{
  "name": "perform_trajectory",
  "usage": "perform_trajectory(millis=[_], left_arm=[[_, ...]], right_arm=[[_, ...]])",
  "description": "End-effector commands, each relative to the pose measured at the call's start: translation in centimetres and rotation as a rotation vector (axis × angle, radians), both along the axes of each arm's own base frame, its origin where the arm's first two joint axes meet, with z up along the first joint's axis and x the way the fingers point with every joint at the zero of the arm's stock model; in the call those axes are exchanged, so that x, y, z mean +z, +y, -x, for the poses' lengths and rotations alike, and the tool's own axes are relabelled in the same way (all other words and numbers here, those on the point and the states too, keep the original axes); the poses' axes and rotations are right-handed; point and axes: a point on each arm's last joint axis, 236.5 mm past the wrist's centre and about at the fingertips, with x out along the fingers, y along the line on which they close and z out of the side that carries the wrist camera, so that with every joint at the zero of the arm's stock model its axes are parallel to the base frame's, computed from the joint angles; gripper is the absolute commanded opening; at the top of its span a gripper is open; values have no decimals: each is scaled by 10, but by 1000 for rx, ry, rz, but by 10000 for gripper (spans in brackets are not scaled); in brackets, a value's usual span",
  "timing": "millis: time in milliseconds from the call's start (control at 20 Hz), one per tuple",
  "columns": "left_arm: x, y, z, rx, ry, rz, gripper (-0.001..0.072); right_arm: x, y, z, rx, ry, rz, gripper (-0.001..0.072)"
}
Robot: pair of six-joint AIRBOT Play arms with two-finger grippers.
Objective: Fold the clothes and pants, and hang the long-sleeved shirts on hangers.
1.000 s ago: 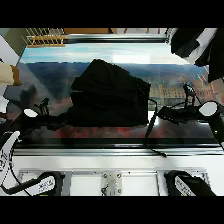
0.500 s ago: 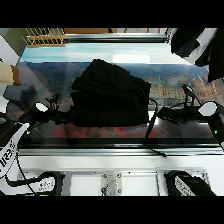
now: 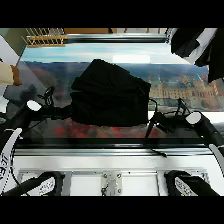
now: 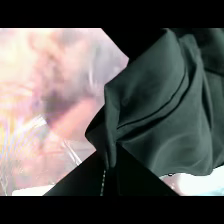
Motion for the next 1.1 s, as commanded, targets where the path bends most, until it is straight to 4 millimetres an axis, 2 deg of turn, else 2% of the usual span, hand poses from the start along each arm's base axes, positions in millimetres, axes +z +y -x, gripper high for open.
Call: perform_trajectory(millis=[0,300,600,650,750,800,900,950,1000,1050], left_arm=[[6,-1,0,-3,-14,0,10],[6,-1,0,-3,-13,1,10],[6,0,-2,1,-20,-1,10],[6,0,-2,1,-20,-1,10],[6,0,-2,2,-21,-2,10],[6,0,-2,1,-19,-1,10],[10,2,-4,6,-32,-4,10],[23,8,-11,21,-66,-6,10],[46,18,-22,41,-123,-10,10],[84,29,-36,58,-210,-20,10]], right_arm=[[-19,23,-22,-68,-41,-47,527],[-52,27,-26,-101,19,-39,527],[-58,24,-41,-175,1,-52,526],[-60,28,-39,-165,6,-51,501],[-63,35,-37,-89,-15,-24,163],[-61,36,-37,-51,-35,-10,44],[-49,36,-46,23,-103,24,22],[-34,36,-54,52,-148,40,22],[-9,34,-65,95,-213,65,22],[21,32,-76,147,-281,99,22]])
